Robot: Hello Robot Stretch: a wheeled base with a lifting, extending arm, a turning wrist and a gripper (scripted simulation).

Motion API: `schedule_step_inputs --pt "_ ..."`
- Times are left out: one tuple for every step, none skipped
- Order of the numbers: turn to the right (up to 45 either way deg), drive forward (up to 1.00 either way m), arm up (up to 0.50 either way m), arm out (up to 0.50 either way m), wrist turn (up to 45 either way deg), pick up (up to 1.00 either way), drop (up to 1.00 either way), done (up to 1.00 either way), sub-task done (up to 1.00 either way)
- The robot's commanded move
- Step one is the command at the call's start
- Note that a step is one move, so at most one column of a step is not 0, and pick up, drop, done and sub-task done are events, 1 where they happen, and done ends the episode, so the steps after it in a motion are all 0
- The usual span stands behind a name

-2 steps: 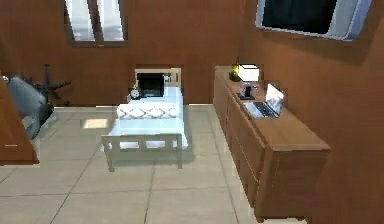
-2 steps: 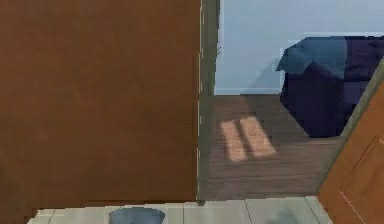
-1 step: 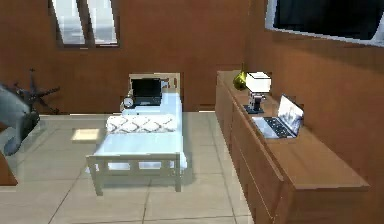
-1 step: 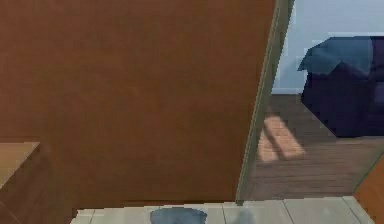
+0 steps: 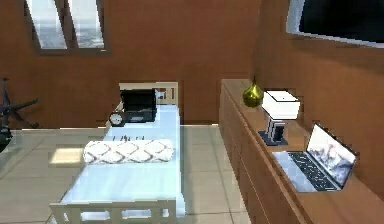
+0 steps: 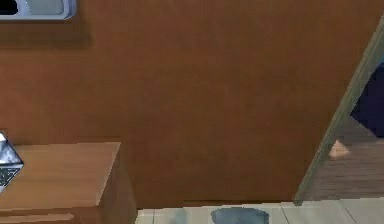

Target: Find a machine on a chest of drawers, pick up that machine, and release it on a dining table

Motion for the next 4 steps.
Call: schedule_step_inputs --pt "-45.0 0.00 0.00 0.00 0.0 0.00 0.00 0.00 0.00" --pt "-9.0 0.00 0.00 0.00 0.0 0.00 0.00 0.00 0.00" --pt "45.0 0.00 0.00 0.00 0.0 0.00 0.00 0.00 0.00" --pt "27.0 0.00 0.00 0.00 0.0 0.00 0.00 0.00 0.00"
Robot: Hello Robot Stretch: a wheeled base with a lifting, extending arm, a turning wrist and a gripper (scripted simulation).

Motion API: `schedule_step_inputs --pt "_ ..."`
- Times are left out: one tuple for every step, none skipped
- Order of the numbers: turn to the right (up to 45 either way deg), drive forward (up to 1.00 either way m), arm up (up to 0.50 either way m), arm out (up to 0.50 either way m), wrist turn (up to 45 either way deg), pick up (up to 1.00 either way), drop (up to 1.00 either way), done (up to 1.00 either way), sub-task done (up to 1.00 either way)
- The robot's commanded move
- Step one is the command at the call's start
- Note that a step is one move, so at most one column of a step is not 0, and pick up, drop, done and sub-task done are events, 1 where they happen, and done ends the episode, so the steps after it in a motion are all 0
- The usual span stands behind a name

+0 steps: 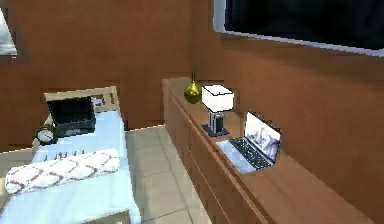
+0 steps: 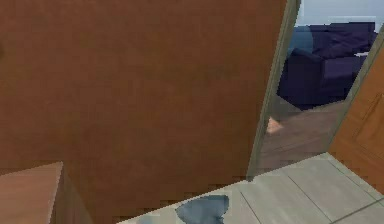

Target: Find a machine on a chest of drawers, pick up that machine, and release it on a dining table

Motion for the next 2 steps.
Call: schedule_step_inputs --pt "0.0 0.35 0.00 0.00 0.0 0.00 0.00 0.00 0.00" --pt "-45.0 0.00 0.00 0.00 0.0 0.00 0.00 0.00 0.00"
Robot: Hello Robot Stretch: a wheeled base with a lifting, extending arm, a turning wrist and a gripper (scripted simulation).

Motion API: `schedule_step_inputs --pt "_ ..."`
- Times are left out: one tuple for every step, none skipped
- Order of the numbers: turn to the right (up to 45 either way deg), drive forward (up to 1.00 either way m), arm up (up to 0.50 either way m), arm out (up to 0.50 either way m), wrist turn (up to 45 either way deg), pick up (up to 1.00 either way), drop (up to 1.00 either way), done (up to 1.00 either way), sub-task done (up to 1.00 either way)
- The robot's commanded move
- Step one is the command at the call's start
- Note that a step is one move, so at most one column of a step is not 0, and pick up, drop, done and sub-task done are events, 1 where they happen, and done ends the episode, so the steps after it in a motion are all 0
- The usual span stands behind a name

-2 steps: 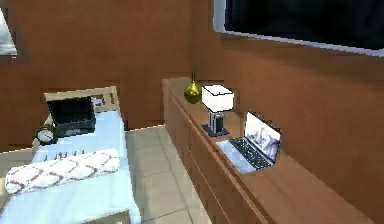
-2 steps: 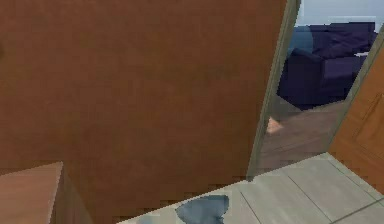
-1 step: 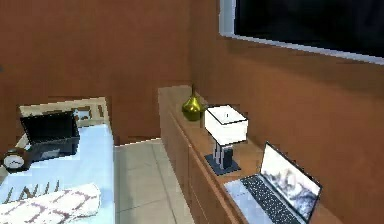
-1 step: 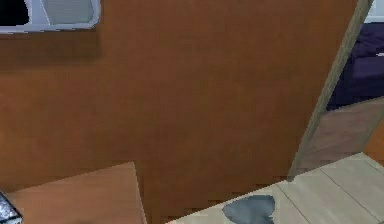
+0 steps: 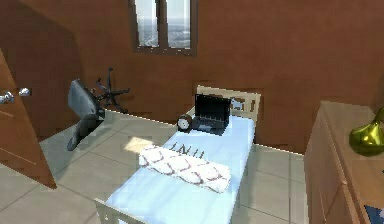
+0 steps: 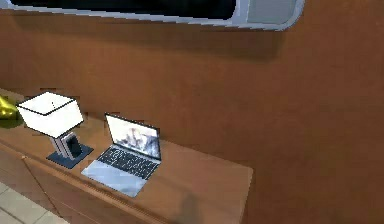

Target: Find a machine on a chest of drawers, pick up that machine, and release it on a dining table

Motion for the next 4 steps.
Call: schedule_step_inputs --pt "-18.0 0.00 0.00 0.00 0.0 0.00 0.00 0.00 0.00" --pt "0.0 0.00 0.50 0.00 0.0 0.00 0.00 0.00 0.00" --pt "0.0 0.00 0.30 0.00 0.0 0.00 0.00 0.00 0.00" --pt "0.0 0.00 0.00 0.22 0.0 0.00 0.00 0.00 0.00"
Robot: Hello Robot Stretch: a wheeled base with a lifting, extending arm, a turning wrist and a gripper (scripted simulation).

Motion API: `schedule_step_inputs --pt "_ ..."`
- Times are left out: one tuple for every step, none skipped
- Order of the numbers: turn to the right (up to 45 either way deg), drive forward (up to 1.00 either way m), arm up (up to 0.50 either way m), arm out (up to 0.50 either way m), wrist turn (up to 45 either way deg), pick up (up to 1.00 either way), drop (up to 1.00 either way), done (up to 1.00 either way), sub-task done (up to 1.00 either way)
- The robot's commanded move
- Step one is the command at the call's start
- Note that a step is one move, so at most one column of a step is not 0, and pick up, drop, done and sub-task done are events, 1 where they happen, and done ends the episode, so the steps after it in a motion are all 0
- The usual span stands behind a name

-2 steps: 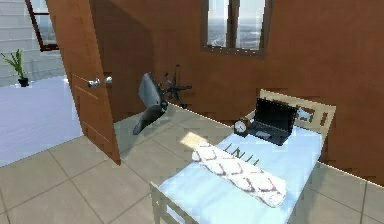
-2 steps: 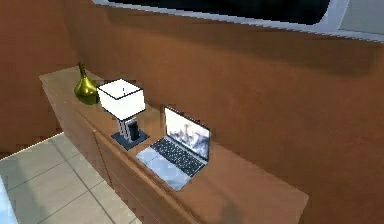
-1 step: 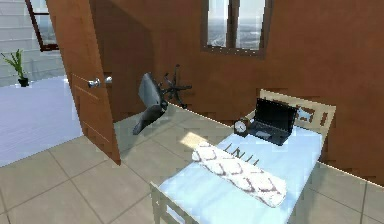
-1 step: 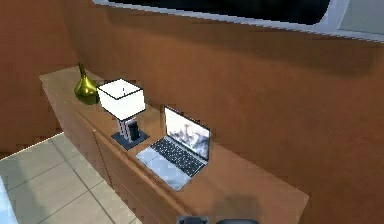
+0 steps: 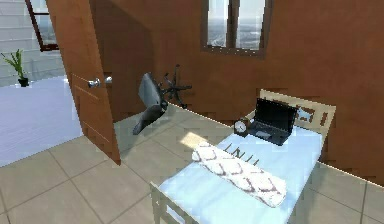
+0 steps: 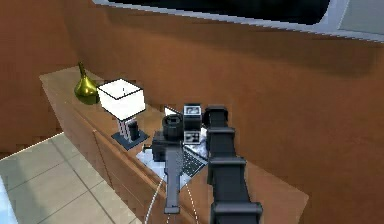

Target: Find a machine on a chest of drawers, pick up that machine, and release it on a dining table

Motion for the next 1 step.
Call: schedule_step_inputs --pt "0.0 0.00 0.00 0.00 45.0 0.00 0.00 0.00 0.00"
